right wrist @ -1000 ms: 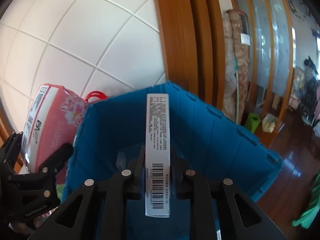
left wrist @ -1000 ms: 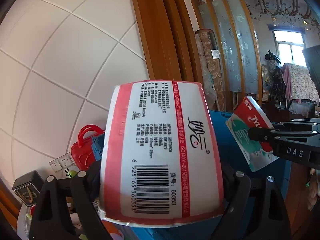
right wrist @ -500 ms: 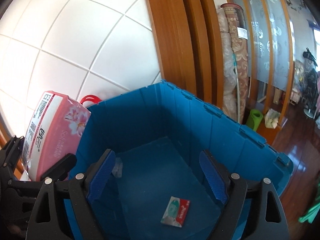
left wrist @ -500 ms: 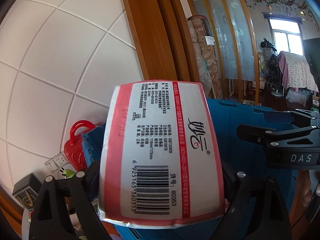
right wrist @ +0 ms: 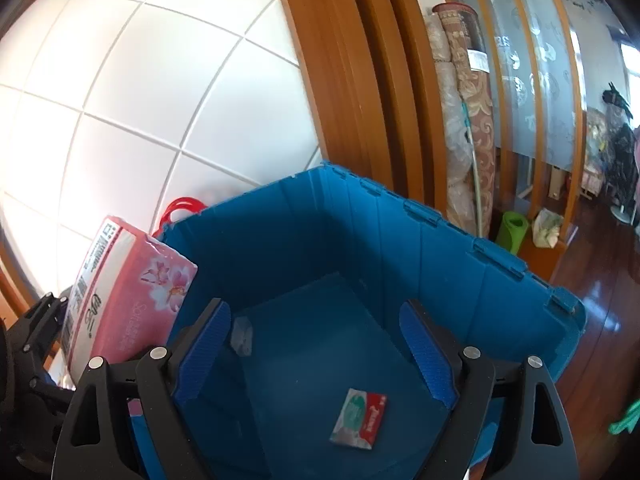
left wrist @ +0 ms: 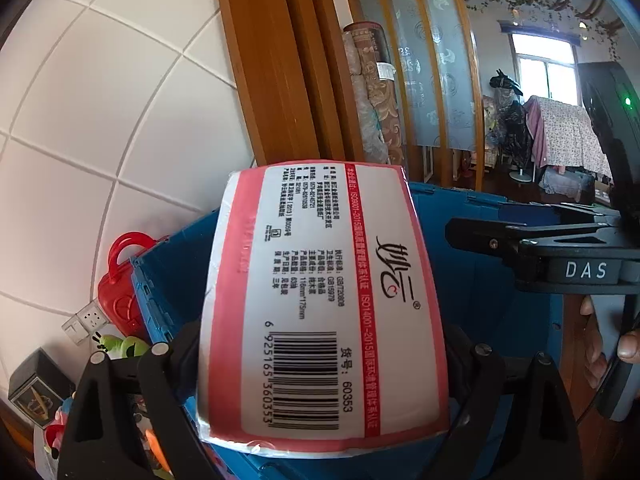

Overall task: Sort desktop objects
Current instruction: 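Carry both items to the blue crate and open both grippers to drop them, then return both grippers to the pile and approach the green syrup bottle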

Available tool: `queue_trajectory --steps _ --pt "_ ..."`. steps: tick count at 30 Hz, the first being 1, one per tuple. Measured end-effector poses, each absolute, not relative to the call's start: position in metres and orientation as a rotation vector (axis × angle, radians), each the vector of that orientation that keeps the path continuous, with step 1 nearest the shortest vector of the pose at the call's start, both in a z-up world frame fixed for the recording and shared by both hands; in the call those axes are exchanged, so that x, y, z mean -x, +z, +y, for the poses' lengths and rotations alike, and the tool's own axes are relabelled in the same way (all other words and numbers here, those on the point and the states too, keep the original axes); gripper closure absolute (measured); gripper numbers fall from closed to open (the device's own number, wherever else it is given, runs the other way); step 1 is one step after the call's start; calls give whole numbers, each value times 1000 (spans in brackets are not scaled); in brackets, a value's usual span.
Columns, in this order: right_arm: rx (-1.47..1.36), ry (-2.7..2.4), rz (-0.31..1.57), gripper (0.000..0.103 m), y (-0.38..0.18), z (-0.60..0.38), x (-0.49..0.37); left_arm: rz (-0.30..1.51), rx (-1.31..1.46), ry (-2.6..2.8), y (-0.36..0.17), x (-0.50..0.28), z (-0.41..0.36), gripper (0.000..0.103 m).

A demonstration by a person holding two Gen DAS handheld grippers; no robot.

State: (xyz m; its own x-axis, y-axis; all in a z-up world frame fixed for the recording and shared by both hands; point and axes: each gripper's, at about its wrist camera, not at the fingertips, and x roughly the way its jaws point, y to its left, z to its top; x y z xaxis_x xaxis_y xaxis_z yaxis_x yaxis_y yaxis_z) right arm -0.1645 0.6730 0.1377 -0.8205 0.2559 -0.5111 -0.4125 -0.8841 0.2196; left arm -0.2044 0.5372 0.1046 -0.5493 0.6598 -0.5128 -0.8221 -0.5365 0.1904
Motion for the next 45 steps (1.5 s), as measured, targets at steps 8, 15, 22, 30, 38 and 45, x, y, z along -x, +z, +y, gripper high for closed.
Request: queue_trajectory --steps 8,15,22,30,38,45 --pt "654 2658 485 12 137 673 152 502 388 2145 113 196 528 8" --pt "620 2671 509 12 144 673 143 479 364 2207 121 196 521 8" --pt "586 2713 464 11 151 650 136 408 328 2316 120 188 484 8" --pt "524 2787 395 6 151 607 125 259 343 2509 102 181 392 8" --pt "505 2862 331 5 161 550 132 169 402 2682 76 193 289 8" --pt "520 2931 246 4 158 469 161 177 499 2785 52 215 196 8"
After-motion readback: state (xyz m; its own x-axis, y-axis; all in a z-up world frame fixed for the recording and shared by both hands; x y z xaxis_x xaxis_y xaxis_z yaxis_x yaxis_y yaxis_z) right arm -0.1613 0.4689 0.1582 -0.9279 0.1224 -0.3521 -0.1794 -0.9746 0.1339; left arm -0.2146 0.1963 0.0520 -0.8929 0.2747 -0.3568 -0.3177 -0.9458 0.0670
